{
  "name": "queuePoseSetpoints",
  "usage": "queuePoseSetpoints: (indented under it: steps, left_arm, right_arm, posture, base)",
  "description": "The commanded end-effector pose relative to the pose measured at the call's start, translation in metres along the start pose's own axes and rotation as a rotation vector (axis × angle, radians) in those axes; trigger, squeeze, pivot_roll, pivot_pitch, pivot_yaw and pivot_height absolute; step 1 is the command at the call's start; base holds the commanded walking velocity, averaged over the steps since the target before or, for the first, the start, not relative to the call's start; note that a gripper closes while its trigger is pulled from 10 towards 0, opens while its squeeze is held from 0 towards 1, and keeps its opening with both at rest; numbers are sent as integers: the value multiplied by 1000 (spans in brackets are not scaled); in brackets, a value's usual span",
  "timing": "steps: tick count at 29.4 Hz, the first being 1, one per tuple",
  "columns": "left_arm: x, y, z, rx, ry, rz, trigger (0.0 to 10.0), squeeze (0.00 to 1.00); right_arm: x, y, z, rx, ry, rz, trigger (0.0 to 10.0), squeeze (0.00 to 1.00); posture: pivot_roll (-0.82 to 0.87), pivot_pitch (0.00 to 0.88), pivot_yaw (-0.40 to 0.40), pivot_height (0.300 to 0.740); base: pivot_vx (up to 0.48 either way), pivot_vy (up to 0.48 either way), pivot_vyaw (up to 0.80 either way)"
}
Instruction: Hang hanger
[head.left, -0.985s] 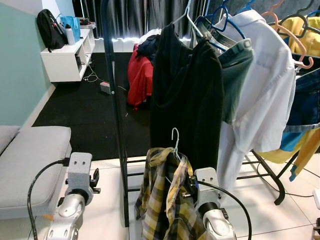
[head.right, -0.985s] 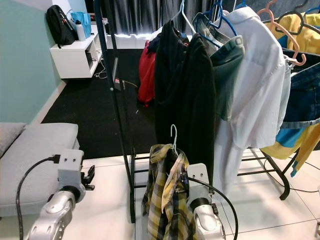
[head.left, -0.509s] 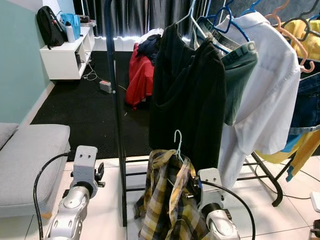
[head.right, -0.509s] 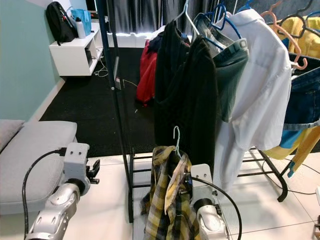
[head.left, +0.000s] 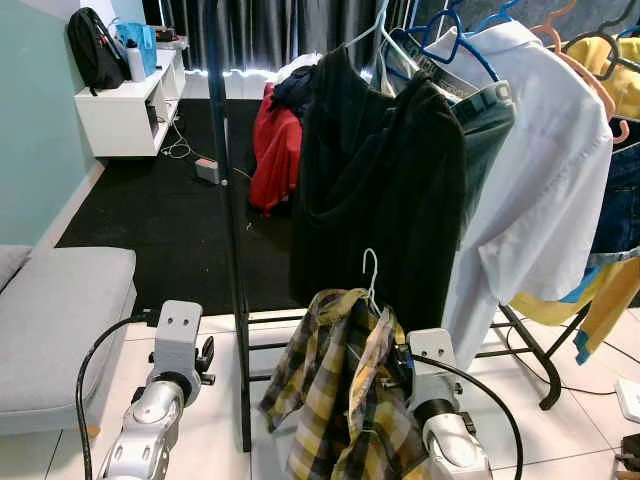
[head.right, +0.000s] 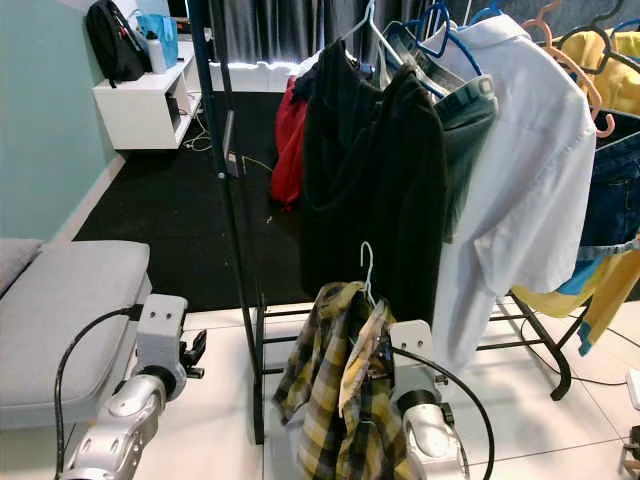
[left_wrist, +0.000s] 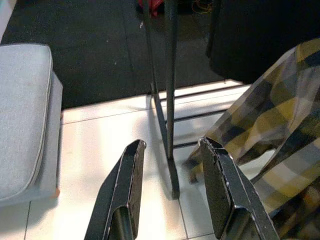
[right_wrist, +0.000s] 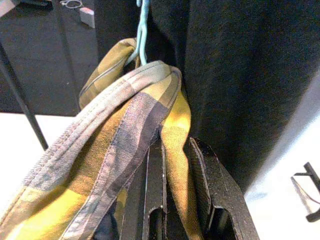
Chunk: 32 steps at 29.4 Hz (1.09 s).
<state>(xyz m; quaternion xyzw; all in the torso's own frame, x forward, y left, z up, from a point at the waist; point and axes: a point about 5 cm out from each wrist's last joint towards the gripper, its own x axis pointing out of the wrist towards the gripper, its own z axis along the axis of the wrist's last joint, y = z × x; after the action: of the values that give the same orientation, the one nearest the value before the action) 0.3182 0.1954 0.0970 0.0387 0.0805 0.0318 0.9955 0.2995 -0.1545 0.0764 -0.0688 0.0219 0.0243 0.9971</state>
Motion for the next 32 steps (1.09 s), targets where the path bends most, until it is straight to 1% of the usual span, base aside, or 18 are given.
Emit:
queuePoseSetpoints:
  steps: [1,3,4,6,8,9,11,13,16,18,19,21,22,25,26,27,29,32]
  left_arm:
    - [-3,4,-12,-12,55,30,10000,0]
    - [-3,9,-13,8,46,62,10000,0]
    - [-3,9,-13,8,46,62,10000,0]
    - [-3,7,-10,8,15,56,10000,0]
    - [-3,7,-10,8,15,56,10000,0]
    - [-3,5,-8,36,17,47,10000,0]
    - [-4,5,-7,46,15,40,10000,0]
    - [-6,5,-4,51,-7,53,10000,0]
    - [-8,5,-6,43,-9,59,10000,0]
    - [-8,6,-7,37,-7,63,10000,0]
    - [-9,6,-6,26,-11,63,10000,0]
    - [-9,6,-6,26,-11,63,10000,0]
    - [-9,6,-5,17,-16,63,10000,0]
    - [-15,7,-1,9,-31,37,10000,0]
    - [-17,11,-1,4,-34,51,10000,0]
    - [-17,11,-1,4,-34,51,10000,0]
    - [-19,18,1,-8,-36,92,10000,0]
    - [-20,20,2,-15,-38,107,10000,0]
  right_arm:
    - [1,6,-1,10,-12,16,10000,0]
    - [5,16,-2,15,-9,40,10000,0]
    - [5,16,-2,15,-9,40,10000,0]
    - [8,23,2,0,-23,63,10000,0]
    - [8,23,2,0,-23,63,10000,0]
    - [10,24,6,2,-39,69,10000,0]
    - [9,24,8,2,-47,70,10000,0]
    - [9,21,9,51,-39,46,10000,0]
    - [11,19,13,90,-43,35,10000,0]
    - [13,20,15,86,-58,44,10000,0]
    - [14,23,17,55,-72,69,10000,0]
    - [14,23,17,55,-72,69,10000,0]
    - [14,25,18,32,-82,87,10000,0]
    - [10,34,21,-79,-131,229,10000,0]
    - [7,38,24,-128,-154,305,10000,0]
    - [7,38,24,-128,-154,305,10000,0]
    - [4,41,29,-166,-192,400,10000,0]
    - [3,42,37,-186,-223,442,10000,0]
  posture:
    - [28,157,-8,740]
    - [24,158,-10,740]
    - [24,158,-10,740]
    - [22,158,-25,740]
    - [22,158,-25,740]
    - [23,168,-43,740]
    - [29,166,-45,740]
    - [28,164,-49,740]
    - [21,166,-41,740]
    - [14,168,-36,740]
    - [14,169,-34,740]
    - [14,169,-34,740]
    - [14,169,-34,740]
    - [15,174,-37,740]
    - [20,174,-41,740]
    - [20,174,-41,740]
    - [17,174,-40,740]
    - [15,173,-40,740]
  base:
    - [0,0,0]
    - [0,0,0]
    - [0,0,0]
    - [0,0,0]
    - [0,0,0]
    - [0,0,0]
    - [0,0,0]
    - [0,0,0]
    - [0,0,0]
    - [0,0,0]
    - [0,0,0]
    - [0,0,0]
    - [0,0,0]
    - [0,0,0]
    - [0,0,0]
    - [0,0,0]
    - [0,0,0]
    - [0,0,0]
